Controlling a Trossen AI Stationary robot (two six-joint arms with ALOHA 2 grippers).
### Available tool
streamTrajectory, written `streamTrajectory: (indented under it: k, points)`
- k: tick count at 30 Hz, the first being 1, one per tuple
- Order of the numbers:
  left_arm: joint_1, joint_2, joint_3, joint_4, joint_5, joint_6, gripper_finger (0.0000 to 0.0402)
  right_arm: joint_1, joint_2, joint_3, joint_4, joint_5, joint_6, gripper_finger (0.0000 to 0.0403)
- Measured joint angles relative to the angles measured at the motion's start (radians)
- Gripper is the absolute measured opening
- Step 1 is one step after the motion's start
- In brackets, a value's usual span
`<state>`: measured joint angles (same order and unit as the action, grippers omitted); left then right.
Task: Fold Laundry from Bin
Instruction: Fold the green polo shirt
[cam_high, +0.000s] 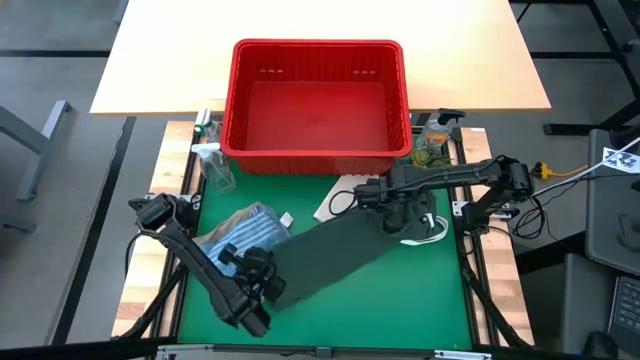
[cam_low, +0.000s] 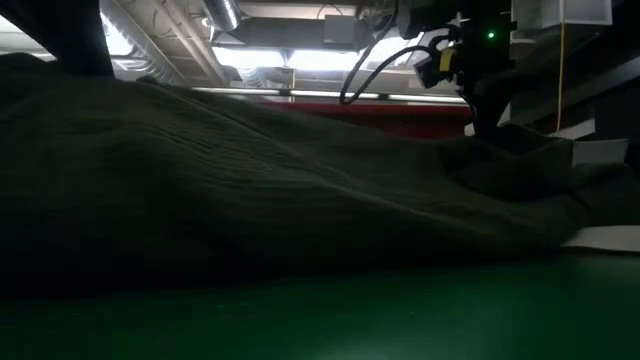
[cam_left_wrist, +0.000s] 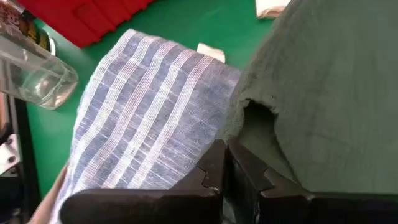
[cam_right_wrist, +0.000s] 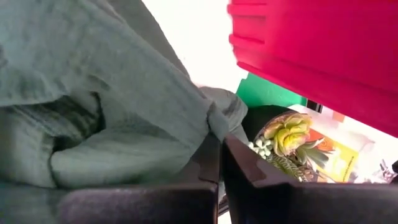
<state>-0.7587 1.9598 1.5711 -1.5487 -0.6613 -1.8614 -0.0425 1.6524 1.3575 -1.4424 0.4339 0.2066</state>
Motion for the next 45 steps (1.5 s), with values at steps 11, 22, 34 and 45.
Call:
streamTrajectory:
  k: [11, 22, 34, 45]
  points:
    - [0.014, 0.000, 0.000, 0.000, 0.051, 0.041, 0.0051, 0.003, 0.000, 0.000, 0.031, 0.000, -0.003, 0.0007]
    - [0.021, 0.001, -0.001, -0.022, 0.082, 0.079, 0.0123, 0.003, 0.000, 0.000, 0.031, 0.095, -0.004, 0.0129]
    - [0.034, 0.001, 0.038, -0.023, 0.127, 0.141, 0.0098, 0.004, -0.018, 0.000, -0.103, -0.104, 0.103, 0.0163]
    - [0.105, 0.001, 0.185, -0.022, 0.122, 0.351, 0.0080, 0.004, -0.266, -0.031, -0.064, -0.113, 0.171, 0.0163]
